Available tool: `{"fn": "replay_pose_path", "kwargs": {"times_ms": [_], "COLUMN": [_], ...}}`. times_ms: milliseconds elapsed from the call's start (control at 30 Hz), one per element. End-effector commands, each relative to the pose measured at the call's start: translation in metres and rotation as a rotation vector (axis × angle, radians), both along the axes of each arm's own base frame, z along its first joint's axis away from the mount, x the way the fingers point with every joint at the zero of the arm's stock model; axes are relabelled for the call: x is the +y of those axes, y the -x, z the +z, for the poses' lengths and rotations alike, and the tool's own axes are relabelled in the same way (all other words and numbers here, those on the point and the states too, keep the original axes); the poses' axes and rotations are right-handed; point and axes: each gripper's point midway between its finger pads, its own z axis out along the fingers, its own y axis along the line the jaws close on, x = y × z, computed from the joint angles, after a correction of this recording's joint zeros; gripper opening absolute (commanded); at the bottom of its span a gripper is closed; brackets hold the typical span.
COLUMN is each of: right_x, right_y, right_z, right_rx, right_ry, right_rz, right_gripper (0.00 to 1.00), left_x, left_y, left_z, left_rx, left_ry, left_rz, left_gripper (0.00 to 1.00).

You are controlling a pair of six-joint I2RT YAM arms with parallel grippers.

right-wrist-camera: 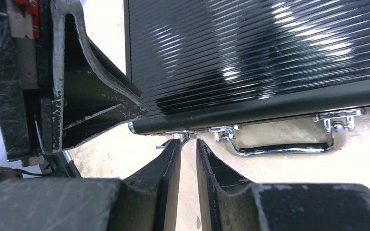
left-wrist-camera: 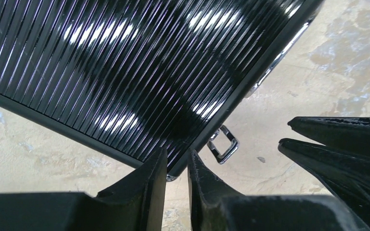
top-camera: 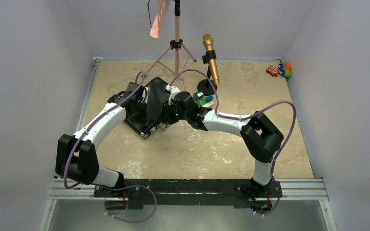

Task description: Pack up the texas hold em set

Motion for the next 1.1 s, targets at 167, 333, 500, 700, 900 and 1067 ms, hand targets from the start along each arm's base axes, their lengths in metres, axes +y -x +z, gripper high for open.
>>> {"fn": "replay_pose_path", "kwargs": {"times_ms": [167,333,500,700,900,1067], "right_x": [0.027,0.035,0.043,0.049,0.052,0.053], "right_y": [0.006,0.013,0.019,0.022,0.026,0.034], "right_z": [0.012,0.005,0.000,-0.001,-0.010,-0.018], "right_rx": [0.006,0.030,0.043,0.035,0.045,0.057], "right_ry": [-0.090,-0.100,-0.099,-0.095,-0.077,-0.055], "right_rz": [0.042,0.072,0.103,0.125,0.145,0.167], "right_gripper": [0.22,0.21,0.21,0.20,0.20,0.19], "left_x": [0.012,0.013,0.015,0.016,0.016,0.015], "left_y": [0.004,0.006,0.006,0.004,0.004,0.003], "left_z": [-0.014,-0.022,-0.021,-0.019,-0.016,-0.015], "left_rx": [0.084,0.119,0.118,0.108,0.103,0.101], "left_ry": [-0.053,-0.066,-0.076,-0.083,-0.079,-0.075], "left_rz": [0.015,0.011,0.011,0.011,0.006,0.004], "left_gripper": [0.20,0.19,0.19,0.18,0.18,0.18]}}
